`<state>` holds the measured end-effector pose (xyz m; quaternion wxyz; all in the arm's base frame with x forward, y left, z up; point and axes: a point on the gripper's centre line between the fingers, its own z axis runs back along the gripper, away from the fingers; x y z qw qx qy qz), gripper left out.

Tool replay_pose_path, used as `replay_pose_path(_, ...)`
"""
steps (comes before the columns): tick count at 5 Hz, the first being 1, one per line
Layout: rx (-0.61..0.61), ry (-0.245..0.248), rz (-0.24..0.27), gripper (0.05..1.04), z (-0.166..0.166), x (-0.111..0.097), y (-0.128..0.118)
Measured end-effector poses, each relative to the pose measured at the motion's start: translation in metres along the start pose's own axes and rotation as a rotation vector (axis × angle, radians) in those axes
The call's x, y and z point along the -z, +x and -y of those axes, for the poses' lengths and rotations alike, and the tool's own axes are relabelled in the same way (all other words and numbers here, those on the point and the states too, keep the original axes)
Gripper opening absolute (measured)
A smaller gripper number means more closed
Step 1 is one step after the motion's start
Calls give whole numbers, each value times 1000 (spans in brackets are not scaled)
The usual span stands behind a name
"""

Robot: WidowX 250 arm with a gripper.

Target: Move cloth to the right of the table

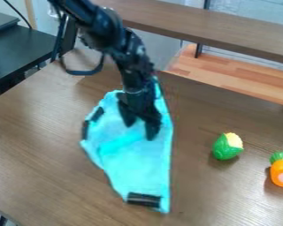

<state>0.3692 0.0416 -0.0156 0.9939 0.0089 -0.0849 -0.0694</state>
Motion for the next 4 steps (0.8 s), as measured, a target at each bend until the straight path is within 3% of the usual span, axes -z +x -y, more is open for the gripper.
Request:
replay_pose_path(2,-68,34,-50,999,-51,-3,-31)
replay_pose_path(4,-91,52,-73,1000,-78,-8,-65)
